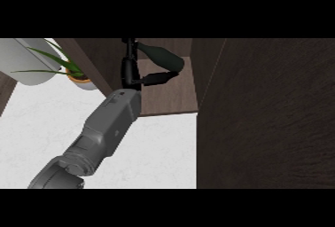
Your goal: Pick up the wine, place it into the cabinet and close the cabinet
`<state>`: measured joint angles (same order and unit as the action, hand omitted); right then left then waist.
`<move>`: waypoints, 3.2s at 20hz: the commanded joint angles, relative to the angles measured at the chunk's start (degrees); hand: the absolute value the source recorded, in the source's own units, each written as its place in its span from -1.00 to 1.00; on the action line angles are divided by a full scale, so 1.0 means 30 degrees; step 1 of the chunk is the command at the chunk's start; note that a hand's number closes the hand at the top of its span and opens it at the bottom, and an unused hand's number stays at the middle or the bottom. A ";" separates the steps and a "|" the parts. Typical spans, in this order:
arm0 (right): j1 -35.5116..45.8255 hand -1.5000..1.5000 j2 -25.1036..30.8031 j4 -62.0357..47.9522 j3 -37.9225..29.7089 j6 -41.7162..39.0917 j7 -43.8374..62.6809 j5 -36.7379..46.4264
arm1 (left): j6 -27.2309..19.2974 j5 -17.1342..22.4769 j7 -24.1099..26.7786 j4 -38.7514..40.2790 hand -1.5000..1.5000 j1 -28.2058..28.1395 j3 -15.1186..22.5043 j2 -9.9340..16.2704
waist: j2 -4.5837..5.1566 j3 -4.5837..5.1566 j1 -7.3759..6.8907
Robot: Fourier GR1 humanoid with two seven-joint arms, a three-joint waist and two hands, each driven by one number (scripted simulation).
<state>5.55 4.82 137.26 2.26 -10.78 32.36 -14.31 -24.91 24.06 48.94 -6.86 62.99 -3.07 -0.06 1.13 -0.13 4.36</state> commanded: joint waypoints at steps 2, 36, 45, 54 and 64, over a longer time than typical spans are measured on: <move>0.0099 -1.00 -0.0111 0.1262 0.0014 0.0310 0.0524 -0.0705 | 0.0806 0.0326 0.0592 0.0310 -1.00 -0.0875 -0.0111 0.0018 | 0.0016 0.0074 -0.0038; -0.1210 -1.00 -0.0063 0.1806 0.0270 0.0741 0.0265 0.0148 | -0.3006 0.8417 -0.0190 -1.2514 -1.00 -1.0148 1.2823 0.0019 | -0.0496 0.0040 -0.0800; -0.0993 -1.00 0.0159 0.1892 0.0014 0.1047 0.0748 0.0110 | -0.7003 0.5431 -0.2458 -2.0846 -1.00 -1.3483 1.5251 0.0701 | -0.0487 0.0034 -0.1557; -0.2223 -1.00 0.0434 0.2251 -0.1019 0.0345 -0.0136 -0.1036 | -0.9170 0.3418 -0.3962 -2.6651 -1.00 -1.7212 1.6516 0.2214 | -0.0450 0.0028 -0.1451; -0.1688 -1.00 0.0462 0.1953 -0.0476 -0.0041 0.1047 -0.1864 | -0.8433 0.1995 -0.4476 -3.1959 -1.00 -2.0953 1.7467 0.4670 | -0.0427 0.0043 -0.1473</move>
<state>1.69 6.34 138.30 1.01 -10.84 32.27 -12.76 -52.69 30.44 35.18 -98.50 4.06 49.19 10.57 -0.22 -0.02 -0.04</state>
